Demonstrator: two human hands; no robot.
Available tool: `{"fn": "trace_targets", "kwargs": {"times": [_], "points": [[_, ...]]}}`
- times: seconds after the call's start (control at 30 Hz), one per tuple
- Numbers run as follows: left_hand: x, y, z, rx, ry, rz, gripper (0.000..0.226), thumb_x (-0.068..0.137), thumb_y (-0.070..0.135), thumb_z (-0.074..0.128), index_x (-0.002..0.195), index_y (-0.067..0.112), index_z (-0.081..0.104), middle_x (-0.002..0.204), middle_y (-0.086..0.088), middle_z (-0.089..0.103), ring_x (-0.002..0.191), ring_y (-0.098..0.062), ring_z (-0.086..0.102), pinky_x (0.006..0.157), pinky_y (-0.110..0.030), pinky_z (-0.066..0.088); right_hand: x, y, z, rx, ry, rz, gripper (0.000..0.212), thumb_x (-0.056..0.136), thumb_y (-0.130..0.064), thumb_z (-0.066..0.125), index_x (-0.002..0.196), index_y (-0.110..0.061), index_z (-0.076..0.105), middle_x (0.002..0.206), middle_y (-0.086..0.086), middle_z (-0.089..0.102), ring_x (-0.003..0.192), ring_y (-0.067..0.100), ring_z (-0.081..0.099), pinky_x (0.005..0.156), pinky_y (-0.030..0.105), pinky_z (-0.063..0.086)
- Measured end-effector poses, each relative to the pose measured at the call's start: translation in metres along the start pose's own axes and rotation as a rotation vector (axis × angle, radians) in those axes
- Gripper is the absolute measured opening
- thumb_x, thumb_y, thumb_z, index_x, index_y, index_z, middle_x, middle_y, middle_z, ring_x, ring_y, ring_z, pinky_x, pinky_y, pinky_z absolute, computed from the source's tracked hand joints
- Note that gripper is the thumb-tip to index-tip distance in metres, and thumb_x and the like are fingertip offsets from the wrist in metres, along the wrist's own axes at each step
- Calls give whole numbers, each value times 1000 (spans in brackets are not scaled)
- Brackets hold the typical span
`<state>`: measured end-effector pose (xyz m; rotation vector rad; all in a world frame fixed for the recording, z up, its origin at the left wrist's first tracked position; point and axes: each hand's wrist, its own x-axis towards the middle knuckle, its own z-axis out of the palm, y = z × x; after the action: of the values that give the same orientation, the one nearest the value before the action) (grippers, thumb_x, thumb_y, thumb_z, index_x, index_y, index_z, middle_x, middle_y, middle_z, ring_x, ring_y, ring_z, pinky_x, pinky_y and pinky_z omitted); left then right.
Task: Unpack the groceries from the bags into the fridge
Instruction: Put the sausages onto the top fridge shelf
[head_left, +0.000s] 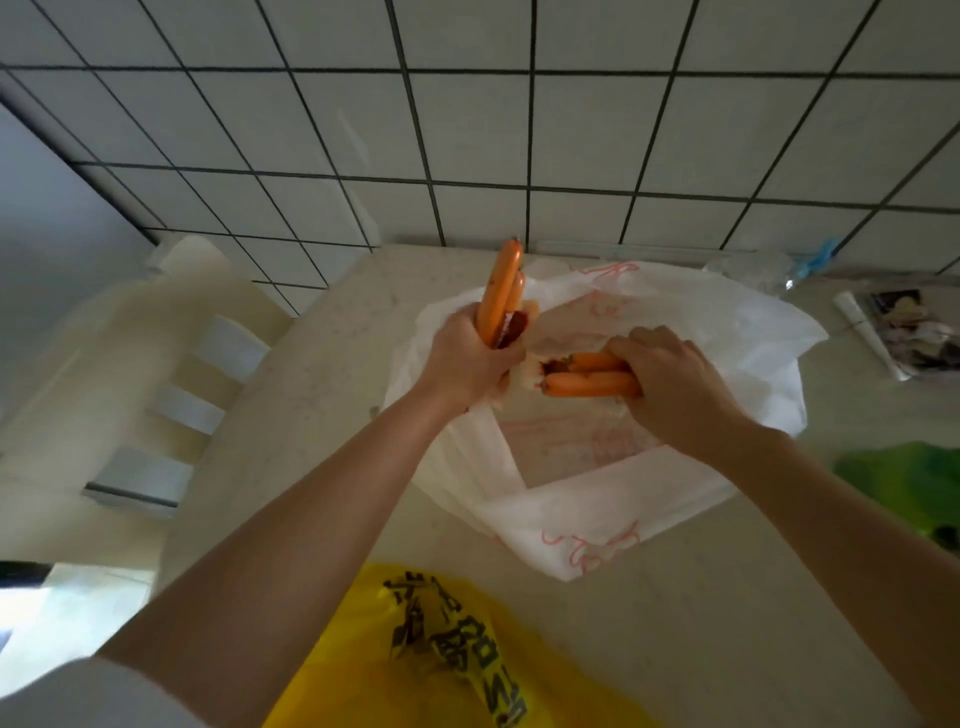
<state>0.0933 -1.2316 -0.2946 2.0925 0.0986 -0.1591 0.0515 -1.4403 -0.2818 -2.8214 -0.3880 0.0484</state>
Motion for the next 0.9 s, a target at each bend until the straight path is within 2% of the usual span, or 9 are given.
{"fn": "trace_targets", "kwargs": {"times": [0.1, 0.23, 0.33, 0.4, 0.47, 0.53, 0.6, 0.77, 0.9], "points": [[-37, 9, -28, -201, 61, -66, 31, 76, 32, 78, 97, 13, 65, 75, -1, 69, 64, -13, 67, 61, -27, 56, -19, -26, -20, 50, 69, -10, 24, 81, -2, 65, 94, -20, 58, 82, -6, 47, 81, 16, 46, 73, 29, 38], [-92, 8, -65, -449, 163, -183, 29, 75, 11, 78, 101, 8, 66, 76, -1, 70, 66, -14, 69, 65, -27, 56, -52, -72, -40, 192, 113, -40, 25, 83, 1, 61, 99, -17, 58, 89, -7, 46, 85, 15, 46, 75, 30, 40], [-141, 1, -95, -687, 216, -209, 21, 75, 3, 76, 94, 7, 68, 76, -6, 70, 72, -23, 69, 69, -35, 55, -81, -113, -45, 259, 126, -68, 27, 82, 0, 63, 92, -24, 53, 85, -8, 49, 77, 14, 50, 71, 33, 46], [-177, -6, -113, -783, 262, -228, 20, 77, 2, 74, 95, 7, 68, 81, -10, 70, 75, -26, 69, 70, -37, 57, -103, -141, -45, 302, 151, -92, 32, 80, 2, 64, 84, -27, 51, 76, -13, 49, 67, 11, 49, 63, 26, 42], [-215, -17, -130, -796, 306, -237, 20, 78, 2, 73, 97, 4, 66, 81, -13, 69, 72, -26, 67, 64, -34, 55, -125, -170, -42, 372, 132, -93, 26, 80, 1, 64, 83, -22, 55, 72, -13, 51, 64, 7, 50, 60, 15, 37], [-253, -33, -142, -757, 326, -251, 26, 76, 6, 75, 98, -1, 65, 82, -19, 67, 69, -29, 65, 63, -36, 53, -146, -198, -33, 441, 75, -61, 14, 81, -1, 66, 88, -13, 61, 74, -1, 60, 66, 14, 55, 61, 13, 36], [-292, -53, -154, -711, 334, -257, 35, 71, 13, 77, 99, -2, 63, 86, -26, 66, 66, -32, 63, 64, -41, 52, -166, -226, -22, 516, -12, -10, 18, 82, -5, 68, 98, -11, 65, 82, 4, 65, 72, 18, 58, 61, 12, 37], [-380, -99, -179, -618, 379, -313, 30, 76, 14, 77, 101, 6, 62, 82, -18, 67, 65, -32, 64, 66, -42, 52, -216, -287, 13, 583, -156, 38, 28, 84, -15, 68, 110, -21, 62, 85, -3, 64, 76, 13, 60, 65, 24, 46], [-447, -129, -197, -594, 425, -337, 34, 75, 16, 77, 105, 17, 61, 87, -15, 69, 77, -31, 67, 75, -47, 57, -260, -338, 39, 570, -234, 19, 21, 84, -13, 68, 104, -17, 63, 81, 0, 64, 72, 17, 59, 60, 26, 43]]}}
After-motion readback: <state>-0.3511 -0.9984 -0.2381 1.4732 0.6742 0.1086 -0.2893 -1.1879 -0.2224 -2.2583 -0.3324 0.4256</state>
